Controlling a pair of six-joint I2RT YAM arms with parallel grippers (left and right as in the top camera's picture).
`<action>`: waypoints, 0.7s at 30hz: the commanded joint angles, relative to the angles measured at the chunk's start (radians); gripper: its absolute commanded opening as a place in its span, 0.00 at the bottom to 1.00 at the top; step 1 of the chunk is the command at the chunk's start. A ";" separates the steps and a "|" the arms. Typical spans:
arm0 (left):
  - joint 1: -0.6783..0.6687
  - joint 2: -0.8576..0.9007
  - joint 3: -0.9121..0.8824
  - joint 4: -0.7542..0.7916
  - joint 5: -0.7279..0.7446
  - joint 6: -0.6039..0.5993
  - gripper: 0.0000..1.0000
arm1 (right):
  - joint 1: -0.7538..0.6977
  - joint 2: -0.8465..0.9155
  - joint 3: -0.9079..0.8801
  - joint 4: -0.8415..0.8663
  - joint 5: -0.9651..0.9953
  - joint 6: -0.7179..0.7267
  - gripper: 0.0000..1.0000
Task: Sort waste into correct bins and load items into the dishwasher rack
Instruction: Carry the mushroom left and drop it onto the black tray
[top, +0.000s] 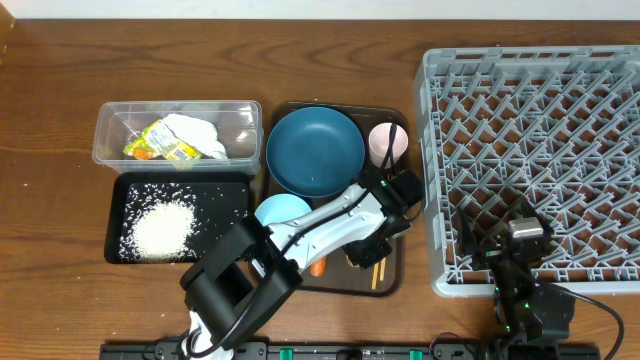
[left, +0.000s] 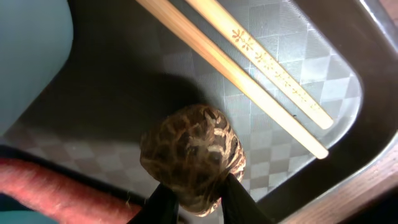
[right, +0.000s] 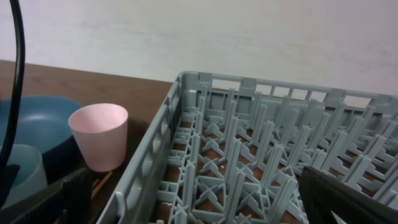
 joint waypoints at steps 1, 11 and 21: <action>0.004 0.009 0.035 -0.010 -0.014 0.009 0.07 | 0.005 -0.003 -0.001 -0.004 -0.004 -0.013 0.99; 0.019 -0.093 0.041 -0.078 -0.081 -0.024 0.06 | 0.005 -0.003 -0.001 -0.004 -0.004 -0.013 0.99; 0.203 -0.298 0.041 -0.133 -0.137 -0.097 0.06 | 0.005 -0.003 -0.001 -0.004 -0.004 -0.013 0.99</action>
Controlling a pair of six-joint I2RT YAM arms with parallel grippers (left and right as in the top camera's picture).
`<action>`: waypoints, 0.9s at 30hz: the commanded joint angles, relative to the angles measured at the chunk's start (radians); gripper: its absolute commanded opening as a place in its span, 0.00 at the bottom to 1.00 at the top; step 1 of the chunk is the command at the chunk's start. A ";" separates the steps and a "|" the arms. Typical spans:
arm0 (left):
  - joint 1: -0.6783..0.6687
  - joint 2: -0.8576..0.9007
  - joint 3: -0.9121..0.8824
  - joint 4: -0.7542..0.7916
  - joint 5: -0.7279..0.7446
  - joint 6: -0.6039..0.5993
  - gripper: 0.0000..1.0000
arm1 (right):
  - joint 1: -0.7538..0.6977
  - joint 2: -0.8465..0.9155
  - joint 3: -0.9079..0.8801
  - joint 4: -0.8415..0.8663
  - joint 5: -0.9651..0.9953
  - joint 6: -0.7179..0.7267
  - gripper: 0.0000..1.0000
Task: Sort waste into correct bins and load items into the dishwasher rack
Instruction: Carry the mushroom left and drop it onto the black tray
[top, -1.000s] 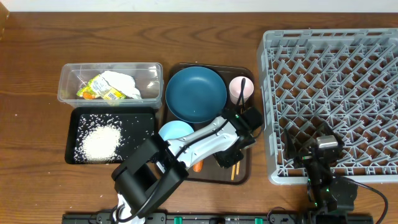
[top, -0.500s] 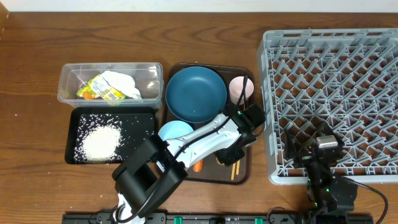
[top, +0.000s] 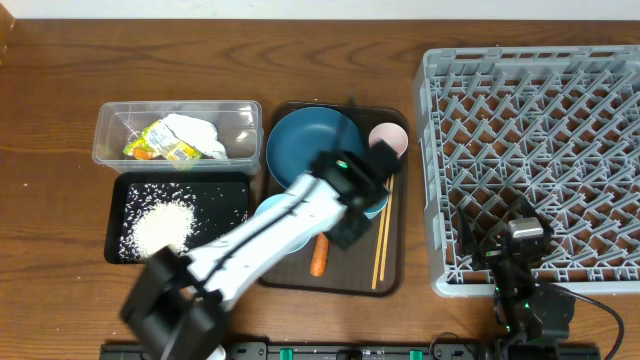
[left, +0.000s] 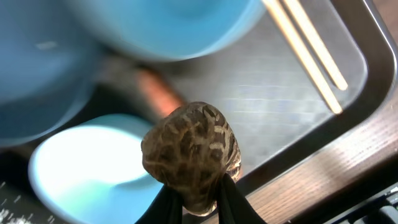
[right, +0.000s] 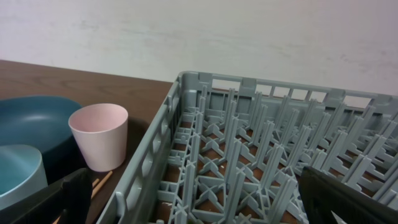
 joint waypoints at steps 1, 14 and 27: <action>0.107 -0.063 0.020 -0.014 -0.056 -0.057 0.06 | 0.005 -0.002 -0.001 -0.004 -0.004 -0.012 0.99; 0.696 -0.105 -0.032 -0.027 -0.073 -0.296 0.06 | 0.005 -0.003 -0.001 -0.004 -0.004 -0.012 0.99; 0.909 -0.105 -0.119 0.011 -0.056 -0.299 0.06 | 0.005 -0.002 -0.001 -0.004 -0.004 -0.013 0.99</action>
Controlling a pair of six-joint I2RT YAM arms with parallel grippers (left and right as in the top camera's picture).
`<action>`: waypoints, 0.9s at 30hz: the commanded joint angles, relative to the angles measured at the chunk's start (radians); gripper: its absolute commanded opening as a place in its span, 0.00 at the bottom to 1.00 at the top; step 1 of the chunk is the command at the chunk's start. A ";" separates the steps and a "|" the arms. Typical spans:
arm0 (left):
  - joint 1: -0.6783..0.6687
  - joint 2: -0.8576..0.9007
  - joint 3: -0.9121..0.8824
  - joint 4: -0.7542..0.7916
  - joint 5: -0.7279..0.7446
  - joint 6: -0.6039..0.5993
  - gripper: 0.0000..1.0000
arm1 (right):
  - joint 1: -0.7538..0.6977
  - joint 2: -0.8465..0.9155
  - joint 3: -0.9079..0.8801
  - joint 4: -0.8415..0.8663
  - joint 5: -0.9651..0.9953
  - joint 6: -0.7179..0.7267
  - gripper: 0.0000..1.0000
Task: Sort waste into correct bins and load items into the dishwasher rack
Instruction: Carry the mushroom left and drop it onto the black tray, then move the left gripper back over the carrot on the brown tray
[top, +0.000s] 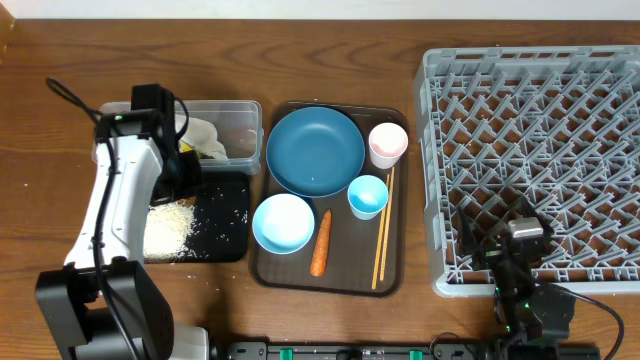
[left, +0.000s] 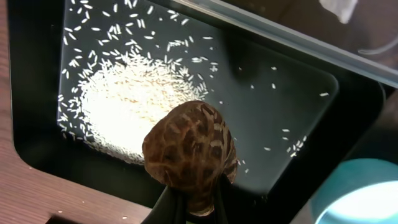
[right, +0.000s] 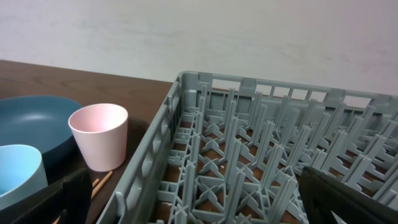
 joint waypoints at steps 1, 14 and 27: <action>0.003 -0.014 -0.011 0.000 0.010 -0.013 0.06 | 0.005 -0.002 -0.001 -0.004 -0.004 -0.013 0.99; 0.002 -0.023 -0.011 -0.025 0.029 -0.013 0.57 | 0.005 -0.003 -0.001 -0.004 -0.004 -0.013 0.99; -0.183 -0.252 -0.008 -0.096 0.111 -0.012 0.58 | 0.005 -0.003 -0.001 -0.004 -0.004 -0.013 0.99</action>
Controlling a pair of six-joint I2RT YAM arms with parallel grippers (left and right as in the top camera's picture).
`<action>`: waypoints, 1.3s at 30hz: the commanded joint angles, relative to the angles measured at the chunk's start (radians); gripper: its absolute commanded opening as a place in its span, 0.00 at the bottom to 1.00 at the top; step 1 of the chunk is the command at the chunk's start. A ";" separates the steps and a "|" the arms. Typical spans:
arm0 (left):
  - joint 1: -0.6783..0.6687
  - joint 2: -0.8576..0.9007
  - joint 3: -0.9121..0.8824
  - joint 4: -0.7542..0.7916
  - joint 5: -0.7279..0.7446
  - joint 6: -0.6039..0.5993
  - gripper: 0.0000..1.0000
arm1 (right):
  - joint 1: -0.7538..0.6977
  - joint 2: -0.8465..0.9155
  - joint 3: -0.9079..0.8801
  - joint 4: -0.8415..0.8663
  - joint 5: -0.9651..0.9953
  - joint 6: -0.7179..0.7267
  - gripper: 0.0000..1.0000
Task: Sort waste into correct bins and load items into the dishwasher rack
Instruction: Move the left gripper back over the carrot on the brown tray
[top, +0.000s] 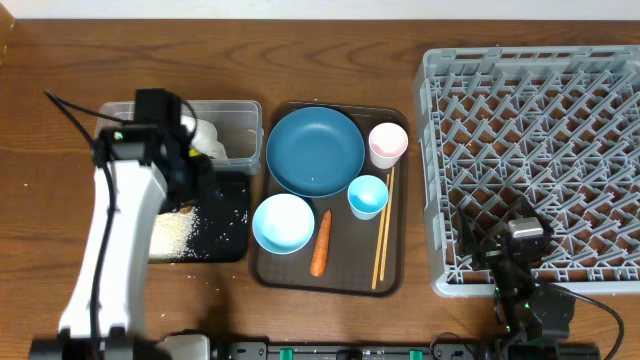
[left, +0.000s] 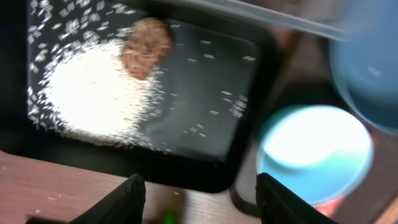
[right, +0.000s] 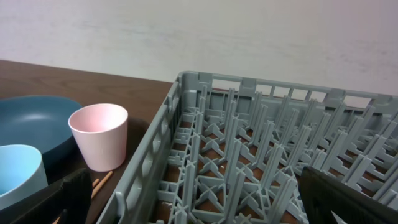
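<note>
A brown mushroom (left: 146, 55) lies on the rice heap (left: 93, 93) in the black tray (left: 205, 74). My left gripper (left: 199, 208) hangs open and empty above the tray's near edge, and in the overhead view this left gripper (top: 190, 172) covers the tray's top. The brown serving tray (top: 395, 270) holds a blue plate (top: 315, 150), pink cup (top: 388, 143), small blue cup (top: 368, 195), light blue bowl (top: 283, 222), carrot (top: 319, 243) and chopsticks (top: 382, 235). My right gripper (right: 193, 211) rests open over the grey dishwasher rack (top: 540, 140), near its front left corner.
A clear plastic bin (top: 238, 125) with wrappers stands behind the black tray. The left arm (top: 110, 250) stretches along the table's left side. The rack fills the right side up to the table's edge.
My left gripper has opened and let the mushroom go; it now lies on the rice in the black tray. The gripper has shifted toward the tray's right side. The right arm has not moved.
My left gripper was shut on the mushroom low over the serving tray beside the chopsticks. Then it held it higher above the bowls, then over the rice in the black tray. Now the mushroom lies on the rice and the gripper is open.
</note>
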 joint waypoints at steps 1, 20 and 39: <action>-0.095 -0.058 -0.003 -0.029 0.016 -0.006 0.58 | 0.005 -0.002 -0.001 -0.004 -0.004 -0.013 0.99; -0.550 -0.057 -0.254 0.121 0.095 -0.006 0.99 | 0.005 -0.003 -0.001 -0.004 -0.004 -0.012 0.99; -0.740 0.217 -0.297 0.343 0.188 -0.054 0.90 | 0.005 -0.003 -0.001 -0.004 -0.004 -0.013 0.99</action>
